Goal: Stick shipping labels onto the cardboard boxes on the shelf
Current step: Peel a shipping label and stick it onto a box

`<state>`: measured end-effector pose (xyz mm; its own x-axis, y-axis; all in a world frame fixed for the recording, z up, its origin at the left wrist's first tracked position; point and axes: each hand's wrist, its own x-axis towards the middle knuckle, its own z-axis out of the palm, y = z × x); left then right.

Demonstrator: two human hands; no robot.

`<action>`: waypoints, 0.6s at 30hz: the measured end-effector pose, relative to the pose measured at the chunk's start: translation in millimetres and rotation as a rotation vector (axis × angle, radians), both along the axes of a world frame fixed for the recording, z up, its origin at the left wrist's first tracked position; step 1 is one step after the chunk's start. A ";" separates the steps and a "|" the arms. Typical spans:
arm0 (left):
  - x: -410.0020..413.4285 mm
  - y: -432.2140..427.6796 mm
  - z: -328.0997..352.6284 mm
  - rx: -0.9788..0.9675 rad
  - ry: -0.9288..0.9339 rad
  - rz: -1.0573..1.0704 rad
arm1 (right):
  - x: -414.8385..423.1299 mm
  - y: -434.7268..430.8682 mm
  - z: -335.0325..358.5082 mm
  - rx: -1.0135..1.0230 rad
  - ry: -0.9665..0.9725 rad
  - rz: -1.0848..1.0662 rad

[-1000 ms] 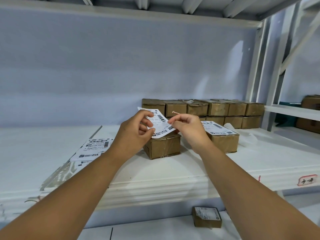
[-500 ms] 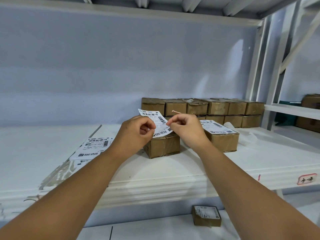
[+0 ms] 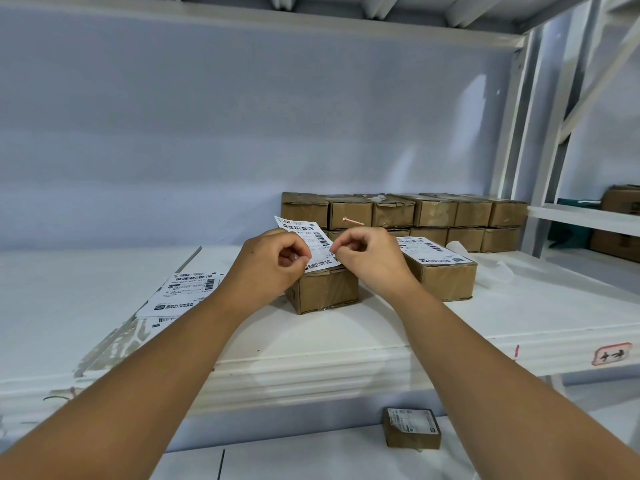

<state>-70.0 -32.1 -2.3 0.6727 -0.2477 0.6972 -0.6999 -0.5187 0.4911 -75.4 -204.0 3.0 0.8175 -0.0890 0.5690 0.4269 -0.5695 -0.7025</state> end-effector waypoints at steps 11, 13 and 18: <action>-2.1 0.3 -0.4 0.004 0.024 0.007 | 4.3 -1.2 2.6 0.169 0.025 0.047; -1.5 0.5 -0.8 0.013 0.017 0.006 | 2.6 -1.0 2.5 0.135 0.025 0.041; -0.6 0.2 -1.3 0.022 0.001 -0.011 | 0.5 -0.2 1.2 0.059 0.002 0.001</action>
<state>-70.6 -31.9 -3.6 0.6708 -0.2705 0.6905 -0.7050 -0.5215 0.4806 -74.9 -204.2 4.2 0.8188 -0.1211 0.5611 0.4263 -0.5265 -0.7356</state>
